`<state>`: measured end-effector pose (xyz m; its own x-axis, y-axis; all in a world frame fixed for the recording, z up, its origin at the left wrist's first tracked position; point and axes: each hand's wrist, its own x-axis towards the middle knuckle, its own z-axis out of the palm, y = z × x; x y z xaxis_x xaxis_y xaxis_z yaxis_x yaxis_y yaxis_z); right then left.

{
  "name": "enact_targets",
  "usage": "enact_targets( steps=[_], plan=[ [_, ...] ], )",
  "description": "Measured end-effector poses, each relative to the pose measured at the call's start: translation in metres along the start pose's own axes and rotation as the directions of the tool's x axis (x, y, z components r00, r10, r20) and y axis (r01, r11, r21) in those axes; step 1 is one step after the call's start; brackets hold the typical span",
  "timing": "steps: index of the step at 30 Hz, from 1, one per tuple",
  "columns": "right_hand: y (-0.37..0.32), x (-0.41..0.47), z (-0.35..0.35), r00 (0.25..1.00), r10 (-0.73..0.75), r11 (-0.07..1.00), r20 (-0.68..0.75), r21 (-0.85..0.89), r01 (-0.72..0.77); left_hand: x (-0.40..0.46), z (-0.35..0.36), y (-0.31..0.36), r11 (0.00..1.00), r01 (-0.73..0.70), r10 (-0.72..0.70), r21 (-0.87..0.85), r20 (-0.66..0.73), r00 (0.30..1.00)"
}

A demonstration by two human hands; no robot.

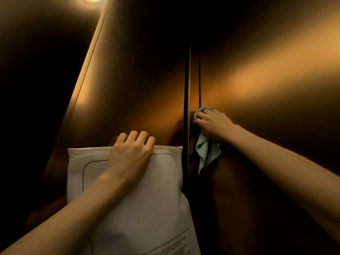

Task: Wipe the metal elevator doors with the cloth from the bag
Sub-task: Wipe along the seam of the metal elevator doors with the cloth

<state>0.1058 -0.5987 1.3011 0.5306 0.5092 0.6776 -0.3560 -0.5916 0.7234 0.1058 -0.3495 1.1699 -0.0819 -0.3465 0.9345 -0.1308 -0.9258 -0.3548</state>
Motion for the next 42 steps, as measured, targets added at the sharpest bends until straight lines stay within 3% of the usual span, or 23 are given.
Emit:
enact_targets(
  steps=[10, 20, 28, 34, 42],
  plan=[
    [0.052, 0.066, 0.001, 0.976, 0.215, 0.977, -0.029, 0.006, -0.215, 0.037, 0.019, -0.001, 0.999, 0.018, -0.021, -0.033, -0.105, 0.994],
    [0.101, 0.131, -0.019, 0.915, 0.384, 0.918, 0.123, 0.054, -0.393, 0.047, 0.026, -0.009, 0.997, 0.025, -0.033, -0.069, -0.119, 0.992],
    [0.097, 0.101, -0.012, 0.968, 0.234, 0.966, 0.095, 0.088, -0.242, 0.047, 0.027, -0.008, 0.994, 0.032, -0.045, -0.100, -0.137, 0.990],
    [0.039, 0.035, -0.019, 0.977, 0.149, 0.981, 0.152, 0.100, -0.165, 0.036, 0.021, -0.005, 0.988, 0.004, -0.019, -0.154, -0.102, 0.995],
    [-0.018, -0.051, -0.023, 0.955, -0.101, 0.995, 0.279, 0.010, 0.102, -0.023, -0.001, 0.015, 0.963, -0.090, 0.084, -0.252, -0.035, 0.996]
  ],
)
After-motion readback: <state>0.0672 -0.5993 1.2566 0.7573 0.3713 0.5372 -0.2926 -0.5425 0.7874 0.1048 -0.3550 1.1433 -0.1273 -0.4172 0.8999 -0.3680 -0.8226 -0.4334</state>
